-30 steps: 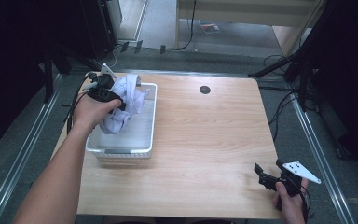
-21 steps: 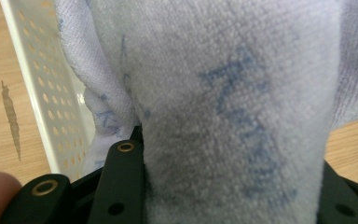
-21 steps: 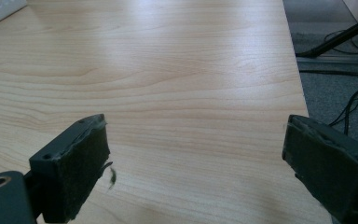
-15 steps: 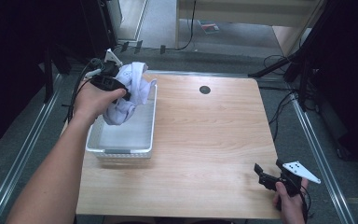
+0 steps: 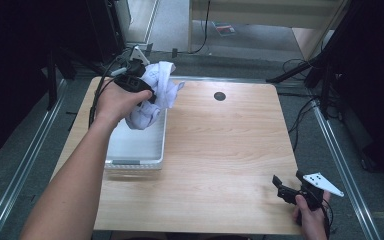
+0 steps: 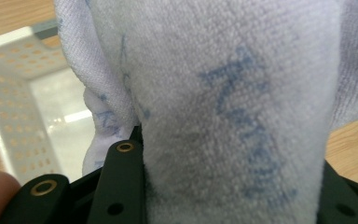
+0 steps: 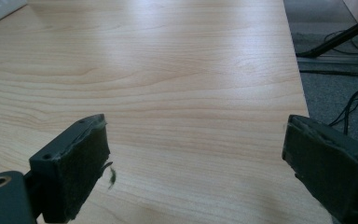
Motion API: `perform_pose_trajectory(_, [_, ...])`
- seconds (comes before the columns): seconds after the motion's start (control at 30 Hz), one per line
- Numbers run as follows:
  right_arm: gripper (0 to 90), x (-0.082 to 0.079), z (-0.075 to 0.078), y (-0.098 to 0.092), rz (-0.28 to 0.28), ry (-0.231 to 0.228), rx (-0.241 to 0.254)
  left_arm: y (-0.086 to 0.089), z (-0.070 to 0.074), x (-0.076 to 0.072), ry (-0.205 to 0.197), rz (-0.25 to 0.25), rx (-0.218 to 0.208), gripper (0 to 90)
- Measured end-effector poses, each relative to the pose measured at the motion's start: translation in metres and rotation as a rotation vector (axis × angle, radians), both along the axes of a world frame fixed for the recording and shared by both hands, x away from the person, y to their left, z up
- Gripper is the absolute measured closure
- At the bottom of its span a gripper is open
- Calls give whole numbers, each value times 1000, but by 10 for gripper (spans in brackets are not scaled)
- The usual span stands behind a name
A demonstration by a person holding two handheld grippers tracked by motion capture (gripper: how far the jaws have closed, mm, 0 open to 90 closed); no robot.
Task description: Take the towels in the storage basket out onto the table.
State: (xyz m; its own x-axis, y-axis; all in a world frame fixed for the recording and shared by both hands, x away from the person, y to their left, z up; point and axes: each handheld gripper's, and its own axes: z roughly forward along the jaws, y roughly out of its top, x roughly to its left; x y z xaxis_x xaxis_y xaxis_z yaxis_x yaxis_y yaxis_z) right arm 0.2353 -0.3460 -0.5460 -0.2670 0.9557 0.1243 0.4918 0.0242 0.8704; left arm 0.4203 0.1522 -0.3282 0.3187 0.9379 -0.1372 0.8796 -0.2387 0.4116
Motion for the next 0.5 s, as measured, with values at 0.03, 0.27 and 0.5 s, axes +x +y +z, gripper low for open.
perform_pose_trajectory(0.03, [72, 0, 0, 0, -1, 2, 0, -4, -1, 1, 3, -7, 0, 597])
perform_pose_trajectory(0.27, [60, -1, 0, 0, 2, -14, 3, -37, -9, 6, 16, -54, -9, 596])
perform_pose_trajectory(0.5, [50, -1, 0, 0, 1, -16, 5, -76, -17, 8, 21, -93, -5, 595])
